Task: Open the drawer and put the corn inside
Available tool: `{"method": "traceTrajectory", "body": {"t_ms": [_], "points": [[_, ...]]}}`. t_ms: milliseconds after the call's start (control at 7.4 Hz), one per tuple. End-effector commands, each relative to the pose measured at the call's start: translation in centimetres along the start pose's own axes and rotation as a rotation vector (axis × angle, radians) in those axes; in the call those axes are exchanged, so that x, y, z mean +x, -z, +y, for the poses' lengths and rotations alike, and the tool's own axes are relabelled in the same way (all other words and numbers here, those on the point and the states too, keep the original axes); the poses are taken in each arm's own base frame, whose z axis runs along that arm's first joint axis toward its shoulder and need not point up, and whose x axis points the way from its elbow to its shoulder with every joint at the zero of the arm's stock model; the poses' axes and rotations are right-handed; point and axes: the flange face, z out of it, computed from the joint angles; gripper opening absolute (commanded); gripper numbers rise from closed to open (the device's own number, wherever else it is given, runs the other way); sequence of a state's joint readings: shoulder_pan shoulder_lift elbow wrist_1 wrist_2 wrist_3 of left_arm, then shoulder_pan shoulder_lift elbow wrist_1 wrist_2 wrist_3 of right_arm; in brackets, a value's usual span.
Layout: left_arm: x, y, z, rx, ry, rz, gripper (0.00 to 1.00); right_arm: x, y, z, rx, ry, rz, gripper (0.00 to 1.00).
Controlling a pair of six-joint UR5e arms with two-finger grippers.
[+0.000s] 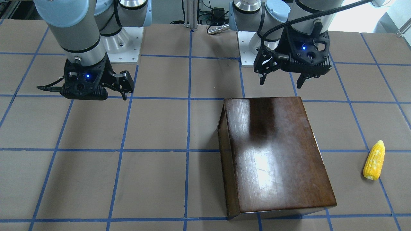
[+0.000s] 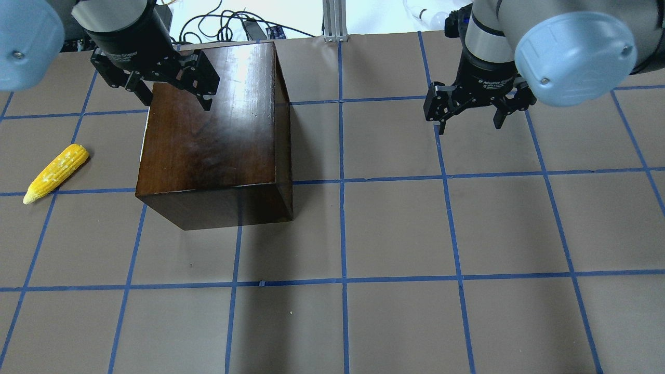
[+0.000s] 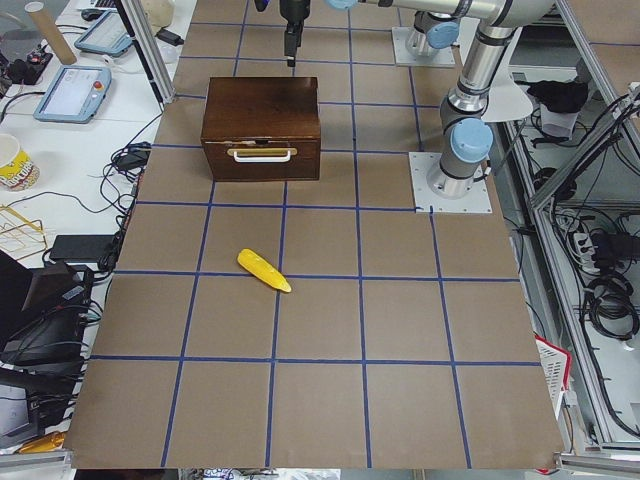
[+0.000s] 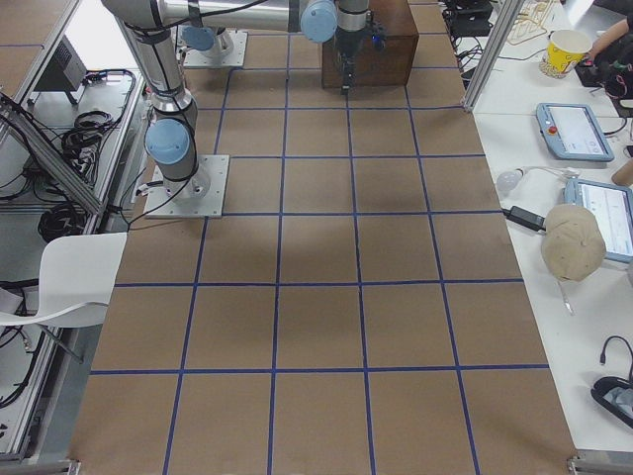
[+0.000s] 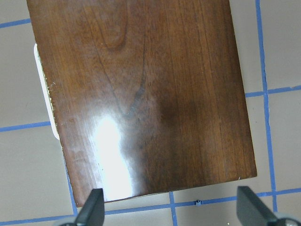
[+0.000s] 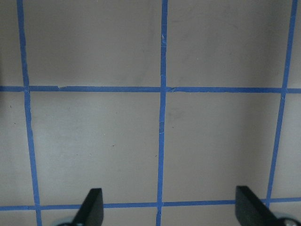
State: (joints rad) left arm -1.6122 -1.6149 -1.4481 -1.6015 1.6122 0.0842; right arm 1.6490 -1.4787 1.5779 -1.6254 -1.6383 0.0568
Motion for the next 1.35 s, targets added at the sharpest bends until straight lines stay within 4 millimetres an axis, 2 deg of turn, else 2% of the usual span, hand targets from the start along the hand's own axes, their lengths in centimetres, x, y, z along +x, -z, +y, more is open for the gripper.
{"method": "traceTrajectory", "body": {"t_ms": [0,405,541,946,1216], "points": [[-0.1,-0.4,-0.4,-0.002,-0.002,0.002,1.0,0.0,0.0,0.0,-0.001,0.0,0.0,1.0],[-1.8,-0.2,-1.5,0.015,0.017,0.01,1.0,0.0,0.0,0.0,-0.001,0.0,0.0,1.0],[-4.7,-1.8,-2.1,-0.015,0.068,0.01,1.0,0.0,-0.1,0.0,-0.001,0.0,0.0,1.0],[-16.7,-7.0,-5.3,-0.049,0.115,0.042,1.0,0.0,0.1,0.0,0.002,0.0,0.0,1.0],[-21.7,-11.0,-6.8,-0.055,0.151,0.111,1.0,0.0,-0.1,0.0,-0.001,0.0,0.0,1.0]]}}
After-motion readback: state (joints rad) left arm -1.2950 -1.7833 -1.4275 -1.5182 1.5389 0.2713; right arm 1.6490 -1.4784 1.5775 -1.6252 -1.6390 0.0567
